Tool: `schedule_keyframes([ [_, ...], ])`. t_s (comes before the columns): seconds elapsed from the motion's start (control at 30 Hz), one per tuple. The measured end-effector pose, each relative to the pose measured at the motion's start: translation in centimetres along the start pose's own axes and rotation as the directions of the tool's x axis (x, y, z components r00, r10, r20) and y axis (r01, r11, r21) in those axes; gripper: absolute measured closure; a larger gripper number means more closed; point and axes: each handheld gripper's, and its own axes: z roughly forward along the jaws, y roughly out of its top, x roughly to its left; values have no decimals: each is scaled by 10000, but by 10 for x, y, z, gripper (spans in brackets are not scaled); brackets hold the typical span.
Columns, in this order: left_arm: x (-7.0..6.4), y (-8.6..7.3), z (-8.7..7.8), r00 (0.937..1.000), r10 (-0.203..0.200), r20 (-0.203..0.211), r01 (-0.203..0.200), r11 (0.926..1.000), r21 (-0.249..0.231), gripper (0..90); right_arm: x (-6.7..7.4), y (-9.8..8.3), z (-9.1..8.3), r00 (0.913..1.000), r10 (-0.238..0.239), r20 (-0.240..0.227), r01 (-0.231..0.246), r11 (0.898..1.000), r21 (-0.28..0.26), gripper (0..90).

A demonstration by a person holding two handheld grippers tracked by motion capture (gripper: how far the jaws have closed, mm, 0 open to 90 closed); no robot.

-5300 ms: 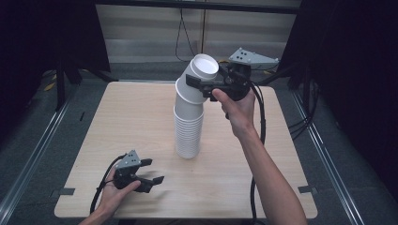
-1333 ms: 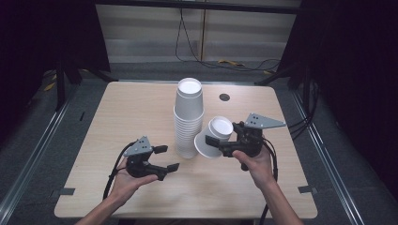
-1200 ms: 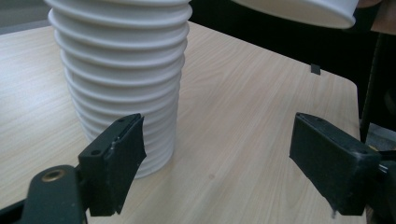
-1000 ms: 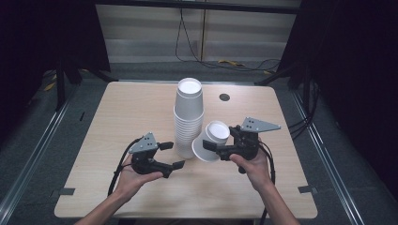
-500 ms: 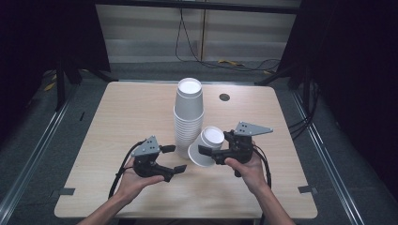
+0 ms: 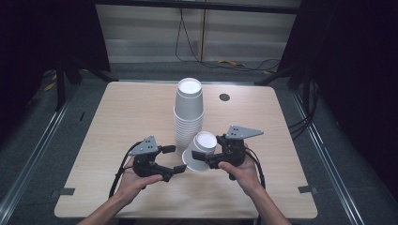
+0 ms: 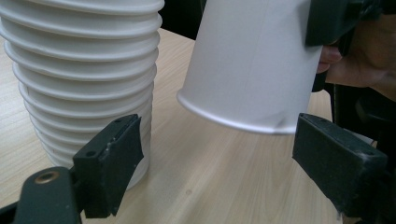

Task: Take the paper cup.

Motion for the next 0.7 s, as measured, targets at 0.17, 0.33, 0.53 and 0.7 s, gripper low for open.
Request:
schedule_keyframes([
  [0.17, -2, -2, 3, 9996, 155, 219, -159, 9997, 166, 152, 3, -3, 7, 9998, 26, -196, -23, 9999, 167, 218],
  [0.33, -4, -2, 4, 9986, 276, 454, -282, 9995, 128, 153, 4, -5, 10, 9992, 135, -363, -127, 9997, 224, 219],
  [0.53, -5, -2, 5, 9976, 377, 584, -387, 9991, 168, 148, 7, -7, 15, 9982, 69, -589, -50, 9995, 313, 220],
  [0.7, -7, -3, 8, 9960, 550, 697, -574, 9978, 323, 125, 10, -8, 20, 9969, -124, -772, 145, 9996, 259, 222],
])
